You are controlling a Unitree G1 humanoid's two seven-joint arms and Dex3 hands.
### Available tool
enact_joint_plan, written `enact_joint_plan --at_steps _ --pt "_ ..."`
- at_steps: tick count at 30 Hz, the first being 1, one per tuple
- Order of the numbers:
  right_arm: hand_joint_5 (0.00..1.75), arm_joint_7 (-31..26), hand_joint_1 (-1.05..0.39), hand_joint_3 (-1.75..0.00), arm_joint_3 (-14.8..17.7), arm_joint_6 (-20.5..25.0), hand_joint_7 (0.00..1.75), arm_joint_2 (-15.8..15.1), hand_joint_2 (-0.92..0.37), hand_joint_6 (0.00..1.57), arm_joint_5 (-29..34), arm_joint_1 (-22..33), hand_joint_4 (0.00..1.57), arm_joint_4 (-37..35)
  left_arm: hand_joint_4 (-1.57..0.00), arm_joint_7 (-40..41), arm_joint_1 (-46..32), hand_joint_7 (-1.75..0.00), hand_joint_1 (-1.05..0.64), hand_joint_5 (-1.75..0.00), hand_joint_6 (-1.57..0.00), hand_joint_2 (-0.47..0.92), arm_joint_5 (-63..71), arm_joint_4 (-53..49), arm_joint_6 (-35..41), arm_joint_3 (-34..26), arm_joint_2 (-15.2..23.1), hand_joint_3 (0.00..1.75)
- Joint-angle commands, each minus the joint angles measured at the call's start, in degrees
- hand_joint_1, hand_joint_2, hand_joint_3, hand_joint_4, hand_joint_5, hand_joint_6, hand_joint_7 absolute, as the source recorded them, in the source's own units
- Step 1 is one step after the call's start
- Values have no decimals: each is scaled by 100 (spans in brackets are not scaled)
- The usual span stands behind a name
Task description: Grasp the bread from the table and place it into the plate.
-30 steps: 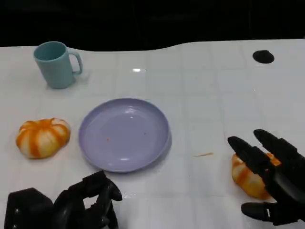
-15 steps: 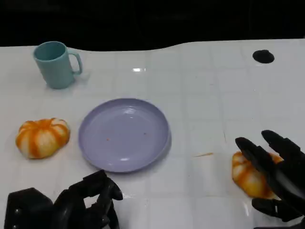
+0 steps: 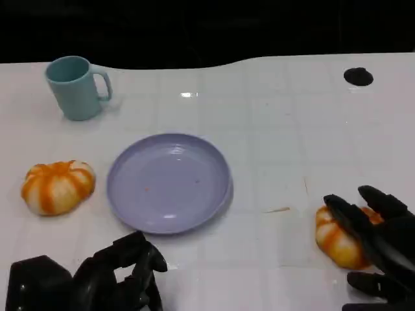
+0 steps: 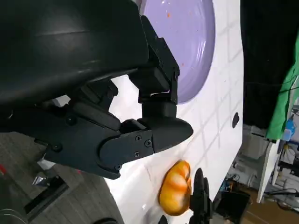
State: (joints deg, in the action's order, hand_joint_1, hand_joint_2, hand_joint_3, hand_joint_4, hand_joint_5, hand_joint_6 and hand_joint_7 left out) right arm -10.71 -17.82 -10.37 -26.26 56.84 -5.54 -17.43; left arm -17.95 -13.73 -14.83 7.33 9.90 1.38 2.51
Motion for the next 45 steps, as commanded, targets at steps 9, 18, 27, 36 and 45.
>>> enact_joint_plan --at_steps 9,18,27,36,45 --pt "13 140 -104 -138 -131 169 27 -67 -45 3 -451 -187 1 -167 -88 60 -60 -157 -68 -175 -69 87 40 83 -34 -1 30 69" --pt "174 -744 -50 -163 74 -520 159 -141 -37 81 -895 -87 121 -46 -90 36 -56 -158 -69 -175 -70 87 8 62 -75 -4 1 69" --pt "175 -310 -31 -162 146 -232 174 -342 -20 97 -880 241 122 820 -89 38 -73 -157 -69 -175 -69 88 45 106 -107 0 6 69" --pt "175 -770 -13 -140 189 -364 175 -359 -19 82 -762 317 105 1005 -87 44 -92 -156 -69 -175 -68 88 31 110 -130 -12 -3 67" --pt "175 -1382 -5 -137 352 -798 170 -272 -17 82 -837 230 103 1073 -87 77 -111 -154 -69 -175 -69 89 27 122 -112 -9 -18 65"
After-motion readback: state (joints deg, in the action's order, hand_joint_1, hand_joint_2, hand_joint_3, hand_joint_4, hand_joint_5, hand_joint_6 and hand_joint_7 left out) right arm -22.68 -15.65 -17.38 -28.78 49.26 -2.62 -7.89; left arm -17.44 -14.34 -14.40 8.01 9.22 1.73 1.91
